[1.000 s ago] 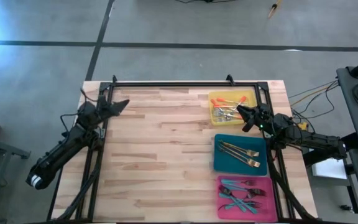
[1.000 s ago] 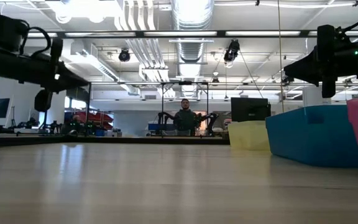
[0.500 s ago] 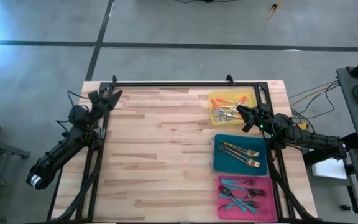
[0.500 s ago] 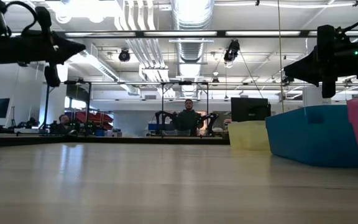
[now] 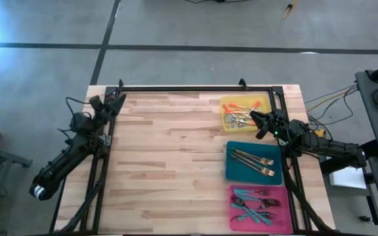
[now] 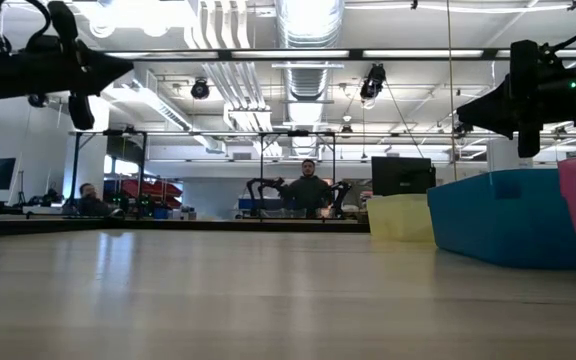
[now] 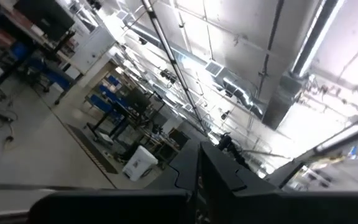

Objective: Sort silverware by color (type)
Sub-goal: Return to Home Position

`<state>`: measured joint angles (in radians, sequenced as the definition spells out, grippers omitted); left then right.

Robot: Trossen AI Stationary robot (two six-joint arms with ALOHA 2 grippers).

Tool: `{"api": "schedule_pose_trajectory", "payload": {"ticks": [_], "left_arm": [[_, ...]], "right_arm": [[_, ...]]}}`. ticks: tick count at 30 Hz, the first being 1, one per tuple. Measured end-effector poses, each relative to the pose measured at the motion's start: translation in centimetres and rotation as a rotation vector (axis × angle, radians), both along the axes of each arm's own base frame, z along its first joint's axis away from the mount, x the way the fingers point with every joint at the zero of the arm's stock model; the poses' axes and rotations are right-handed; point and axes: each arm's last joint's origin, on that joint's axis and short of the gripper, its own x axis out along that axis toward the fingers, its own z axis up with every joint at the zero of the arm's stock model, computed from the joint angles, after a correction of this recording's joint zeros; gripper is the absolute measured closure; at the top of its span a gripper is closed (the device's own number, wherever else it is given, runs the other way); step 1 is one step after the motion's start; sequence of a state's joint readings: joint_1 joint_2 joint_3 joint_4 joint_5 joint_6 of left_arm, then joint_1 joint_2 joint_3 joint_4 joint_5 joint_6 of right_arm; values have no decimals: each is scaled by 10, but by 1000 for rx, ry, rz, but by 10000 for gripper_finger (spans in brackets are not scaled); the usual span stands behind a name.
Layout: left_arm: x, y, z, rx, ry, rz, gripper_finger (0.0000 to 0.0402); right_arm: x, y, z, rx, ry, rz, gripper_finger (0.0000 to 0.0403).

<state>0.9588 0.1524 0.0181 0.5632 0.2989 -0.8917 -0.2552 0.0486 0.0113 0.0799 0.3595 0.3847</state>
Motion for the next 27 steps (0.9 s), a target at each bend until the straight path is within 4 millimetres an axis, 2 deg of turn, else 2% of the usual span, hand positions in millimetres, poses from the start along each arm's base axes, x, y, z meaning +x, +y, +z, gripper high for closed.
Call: {"api": "schedule_pose_trajectory", "payload": {"ticks": [4,10,13,17,19,23,27], "left_arm": [[0,-2,0,41,26,-13,401],[1,-1,-4,-29,35,-31,401],[1,2,-12,-177,29,-36,401],[2,6,-24,-558,-137,-74,401],[1,7,-31,-694,-182,-37,401],[1,8,-33,-841,-303,-57,401],[0,6,-29,-797,-319,-75,401]], "right_arm": [[0,0,0,0,0,0,339],[0,0,0,0,0,0,339],[0,0,0,0,0,0,339],[0,0,0,0,0,0,339],[0,0,0,0,0,0,339],[0,0,0,0,0,0,339],[0,0,0,0,0,0,339]]}}
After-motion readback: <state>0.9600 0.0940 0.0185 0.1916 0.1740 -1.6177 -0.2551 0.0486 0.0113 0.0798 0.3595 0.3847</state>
